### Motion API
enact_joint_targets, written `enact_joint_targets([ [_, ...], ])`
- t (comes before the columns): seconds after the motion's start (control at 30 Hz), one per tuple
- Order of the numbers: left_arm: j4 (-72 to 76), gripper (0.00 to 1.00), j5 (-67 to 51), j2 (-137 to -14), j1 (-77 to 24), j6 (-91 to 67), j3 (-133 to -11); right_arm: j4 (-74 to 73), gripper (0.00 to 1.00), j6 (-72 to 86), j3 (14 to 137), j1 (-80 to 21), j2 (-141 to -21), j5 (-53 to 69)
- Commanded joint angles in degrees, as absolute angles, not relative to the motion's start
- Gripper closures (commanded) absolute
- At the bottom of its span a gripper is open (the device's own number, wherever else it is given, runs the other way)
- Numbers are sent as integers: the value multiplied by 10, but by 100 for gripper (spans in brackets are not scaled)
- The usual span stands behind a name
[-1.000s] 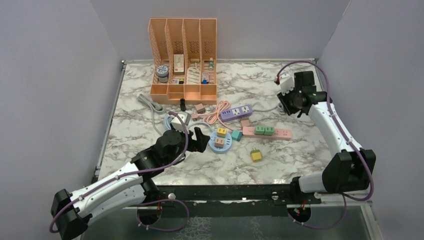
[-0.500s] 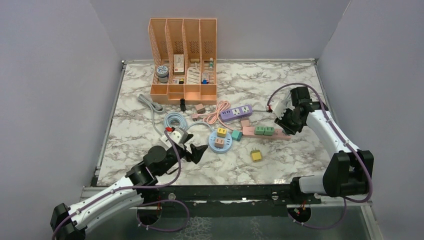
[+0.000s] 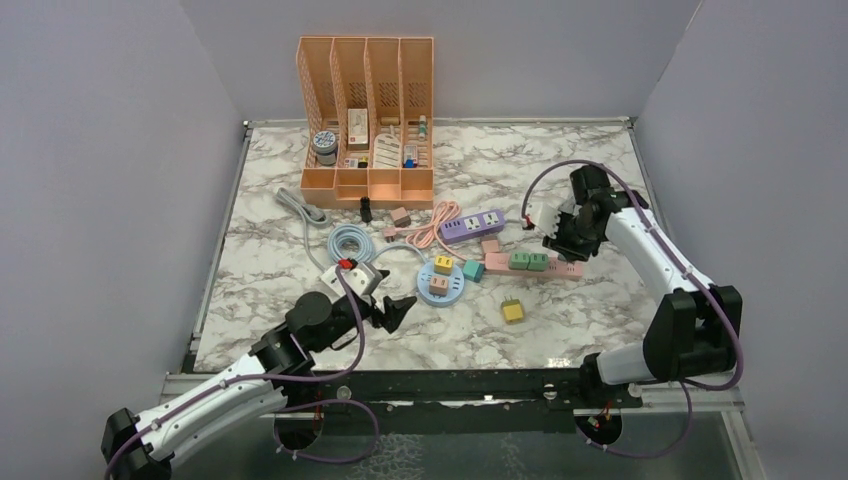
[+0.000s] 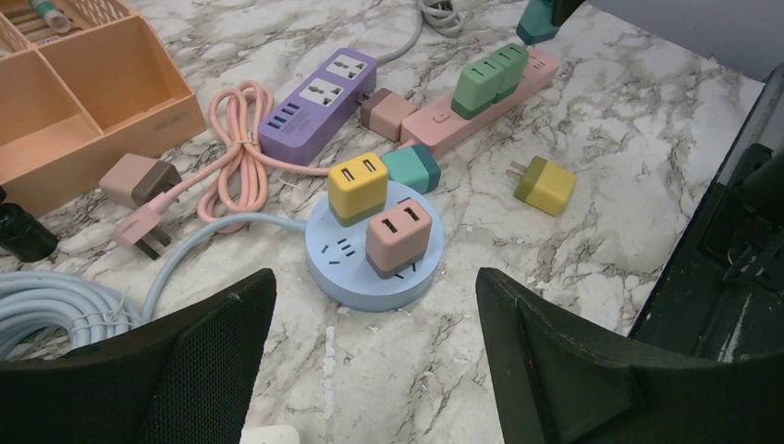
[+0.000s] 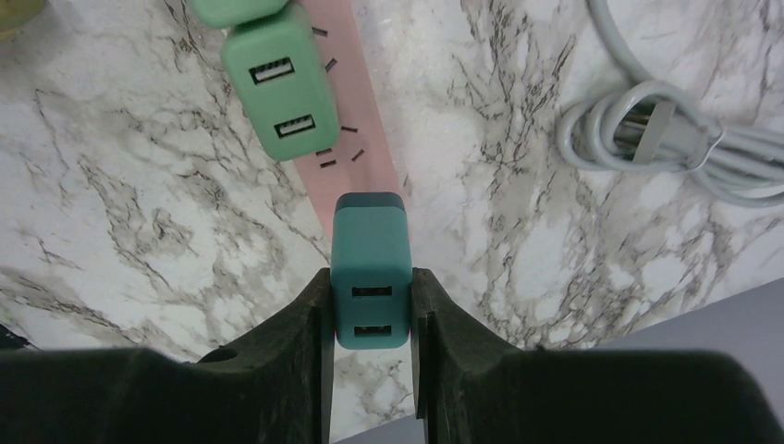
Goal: Insert the plug
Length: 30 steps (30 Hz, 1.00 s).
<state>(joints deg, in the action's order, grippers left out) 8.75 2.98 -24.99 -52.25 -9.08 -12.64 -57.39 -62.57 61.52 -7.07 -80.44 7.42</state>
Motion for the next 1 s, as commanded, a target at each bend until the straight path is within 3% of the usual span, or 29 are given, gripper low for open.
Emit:
enact_joint_targets([
  [0.0, 67, 19, -2, -219, -523, -50, -144, -592, 99, -660, 647, -97, -822, 91],
  [0.63, 90, 19, -31, -216, -522, -35, -136, -564, 99, -675, 579, -122, -824, 99],
  [0.97, 86, 19, -32, -214, -523, -32, -138, -523, 99, -679, 603, -121, -842, 133],
])
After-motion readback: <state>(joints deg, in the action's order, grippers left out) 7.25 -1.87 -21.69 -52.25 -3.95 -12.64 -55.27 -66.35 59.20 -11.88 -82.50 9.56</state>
